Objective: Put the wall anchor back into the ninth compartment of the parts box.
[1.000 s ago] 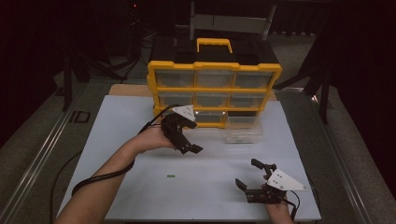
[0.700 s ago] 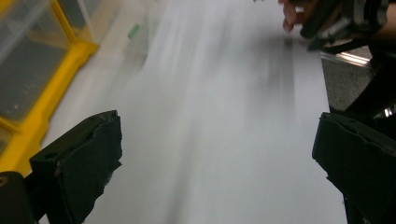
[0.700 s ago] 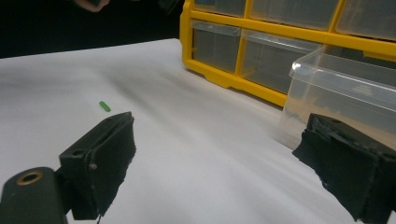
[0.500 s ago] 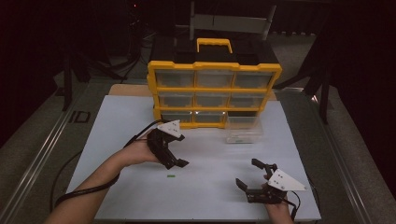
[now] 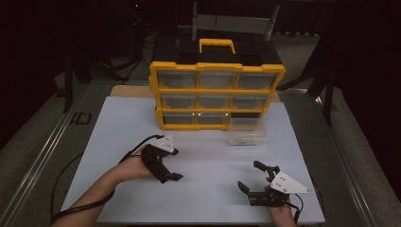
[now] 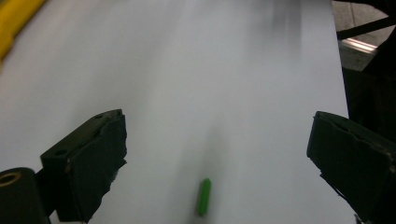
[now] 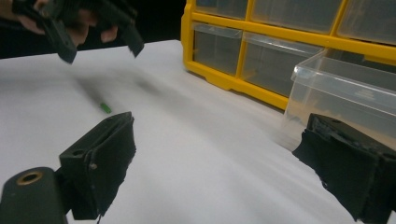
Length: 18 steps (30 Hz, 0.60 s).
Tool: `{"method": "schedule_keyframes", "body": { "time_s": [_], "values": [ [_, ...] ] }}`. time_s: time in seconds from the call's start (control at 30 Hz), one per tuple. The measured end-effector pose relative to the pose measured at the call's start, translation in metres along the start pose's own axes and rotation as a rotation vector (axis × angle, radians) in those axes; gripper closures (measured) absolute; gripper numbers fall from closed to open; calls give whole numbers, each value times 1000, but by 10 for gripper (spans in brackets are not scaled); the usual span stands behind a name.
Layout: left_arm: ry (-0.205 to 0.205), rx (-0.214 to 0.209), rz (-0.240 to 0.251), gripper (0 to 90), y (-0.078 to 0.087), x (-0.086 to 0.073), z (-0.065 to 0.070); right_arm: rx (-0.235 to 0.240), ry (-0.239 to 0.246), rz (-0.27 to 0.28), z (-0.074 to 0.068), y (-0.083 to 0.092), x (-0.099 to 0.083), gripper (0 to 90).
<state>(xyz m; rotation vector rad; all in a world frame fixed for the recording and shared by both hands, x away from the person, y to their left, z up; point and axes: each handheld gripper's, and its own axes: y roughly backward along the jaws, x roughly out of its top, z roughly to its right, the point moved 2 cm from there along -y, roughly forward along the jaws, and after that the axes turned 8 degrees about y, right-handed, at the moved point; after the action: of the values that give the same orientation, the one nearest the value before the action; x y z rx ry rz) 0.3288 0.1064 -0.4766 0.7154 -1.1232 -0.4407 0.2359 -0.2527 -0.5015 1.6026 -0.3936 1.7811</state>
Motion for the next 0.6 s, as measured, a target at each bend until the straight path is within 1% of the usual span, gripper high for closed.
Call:
{"method": "schedule_keyframes", "body": {
  "time_s": [0.03, 0.1, 0.13, 0.17, 0.23, 0.27, 0.33, 0.43, 0.47, 0.57, 0.6],
  "values": [
    [2, 2, -1, 71, -2, -3, -1, -1, 1, -1, 0, 0, 0, 98],
    [2, 2, -1, 84, -2, -3, -1, -1, 1, 0, 0, 1, 0, 97],
    [1, -3, -8, 131, -7, -13, -3, -5, 2, 1, 0, 1, 0, 98],
    [0, -13, -10, 155, -7, -16, -3, -5, 3, 0, 0, 1, 0, 98],
    [-1, -8, -11, 179, -9, -21, -5, -6, 4, -2, 0, 1, 0, 98],
    [-1, -8, -11, 205, -9, -21, -5, -6, 4, -3, 0, 1, 0, 98],
    [-6, -1, -18, 240, -12, -28, -7, -5, 4, -5, 0, 0, 0, 98],
    [-8, 10, -17, 322, -15, -33, -9, -5, 7, -6, -1, 0, 0, 98],
    [-9, 14, -26, 359, -16, -35, -9, -5, 9, -5, -1, 0, 0, 98],
    [-15, 21, -47, 419, -20, -38, -10, -6, 7, -6, 0, 0, 0, 98],
    [-14, 22, -47, 444, -21, -38, -10, -6, 7, -6, 0, 0, 0, 98]
  ]
}}
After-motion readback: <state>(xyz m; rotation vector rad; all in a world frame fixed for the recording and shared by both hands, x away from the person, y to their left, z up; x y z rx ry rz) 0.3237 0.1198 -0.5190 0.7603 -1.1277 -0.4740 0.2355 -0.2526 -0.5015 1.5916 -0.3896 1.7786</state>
